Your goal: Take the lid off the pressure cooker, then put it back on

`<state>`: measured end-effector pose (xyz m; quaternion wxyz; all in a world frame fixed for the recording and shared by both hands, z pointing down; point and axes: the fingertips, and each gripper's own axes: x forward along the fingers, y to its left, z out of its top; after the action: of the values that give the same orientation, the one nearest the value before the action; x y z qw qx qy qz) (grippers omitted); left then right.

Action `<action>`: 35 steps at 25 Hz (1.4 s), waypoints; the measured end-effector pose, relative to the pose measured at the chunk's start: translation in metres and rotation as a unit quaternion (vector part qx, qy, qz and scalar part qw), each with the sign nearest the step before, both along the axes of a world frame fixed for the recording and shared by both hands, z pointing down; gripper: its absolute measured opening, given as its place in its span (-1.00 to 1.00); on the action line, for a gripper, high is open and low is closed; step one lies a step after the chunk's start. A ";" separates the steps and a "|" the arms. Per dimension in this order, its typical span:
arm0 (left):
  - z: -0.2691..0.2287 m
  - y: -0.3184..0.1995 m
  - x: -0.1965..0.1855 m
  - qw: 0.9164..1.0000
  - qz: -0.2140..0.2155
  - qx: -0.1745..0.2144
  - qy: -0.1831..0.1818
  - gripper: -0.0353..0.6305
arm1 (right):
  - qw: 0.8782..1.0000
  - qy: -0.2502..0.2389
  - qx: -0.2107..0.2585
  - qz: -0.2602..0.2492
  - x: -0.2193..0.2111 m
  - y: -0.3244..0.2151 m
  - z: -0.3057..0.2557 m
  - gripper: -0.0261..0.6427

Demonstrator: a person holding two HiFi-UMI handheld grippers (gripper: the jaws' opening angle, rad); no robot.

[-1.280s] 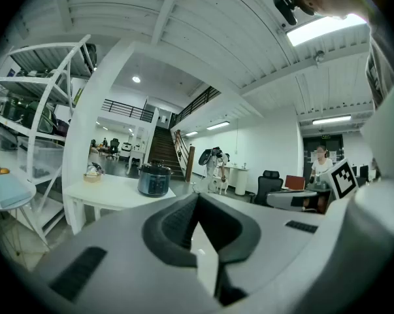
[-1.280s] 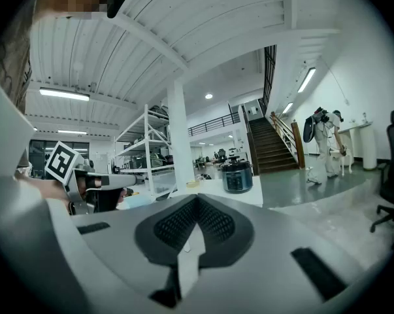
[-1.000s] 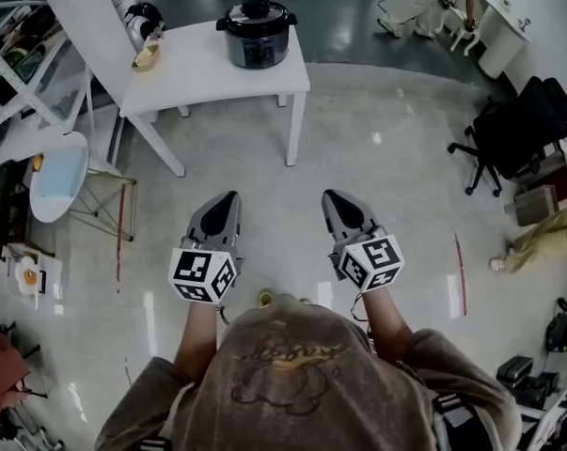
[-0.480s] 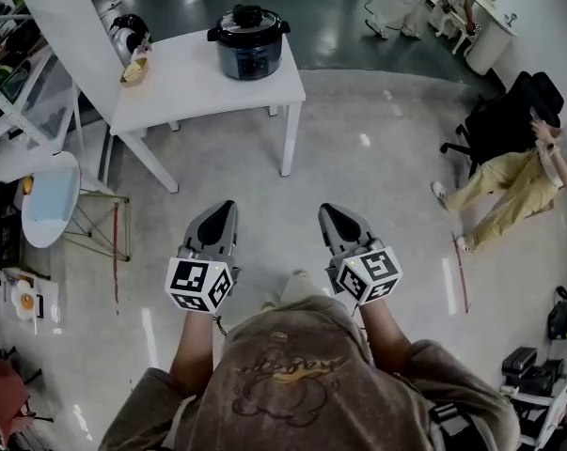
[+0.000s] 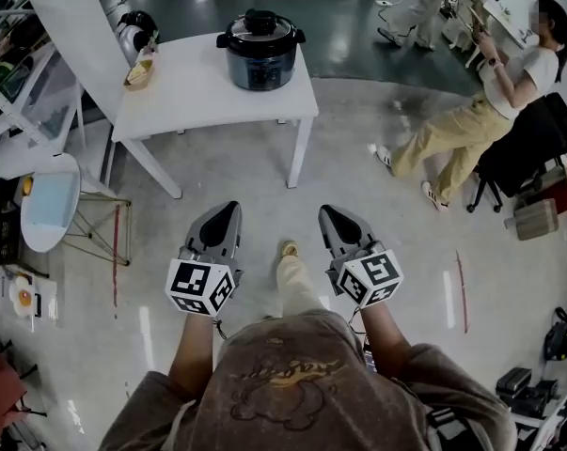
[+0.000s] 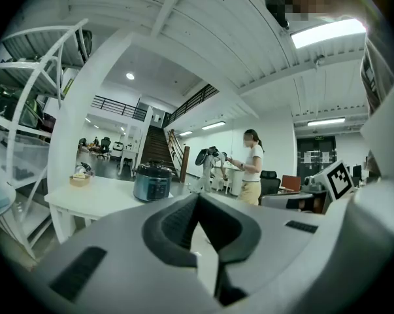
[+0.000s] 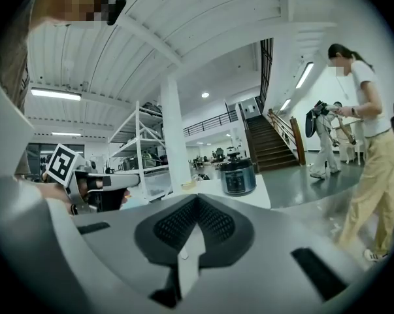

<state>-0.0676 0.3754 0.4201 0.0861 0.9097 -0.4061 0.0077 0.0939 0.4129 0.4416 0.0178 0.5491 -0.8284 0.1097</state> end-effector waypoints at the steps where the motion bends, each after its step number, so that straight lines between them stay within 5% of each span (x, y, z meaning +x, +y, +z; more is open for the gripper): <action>1: 0.001 -0.007 0.002 1.000 0.000 -0.001 0.000 -0.88 | 1.000 0.000 -0.001 -0.003 0.001 -0.009 0.001 -0.94; 20: -0.019 -0.201 0.053 0.999 -0.040 -0.007 0.010 -0.88 | 0.998 -0.009 0.005 -0.059 0.052 -0.220 -0.019 -0.94; 35: -0.023 -0.307 0.074 0.998 -0.061 0.008 0.002 -0.88 | 0.996 0.000 0.013 -0.088 0.073 -0.329 -0.019 -0.94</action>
<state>0.0065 0.0681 0.3971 0.0801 0.8841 -0.4604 -0.0026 0.1671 0.0842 0.4228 0.0207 0.4739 -0.8750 0.0968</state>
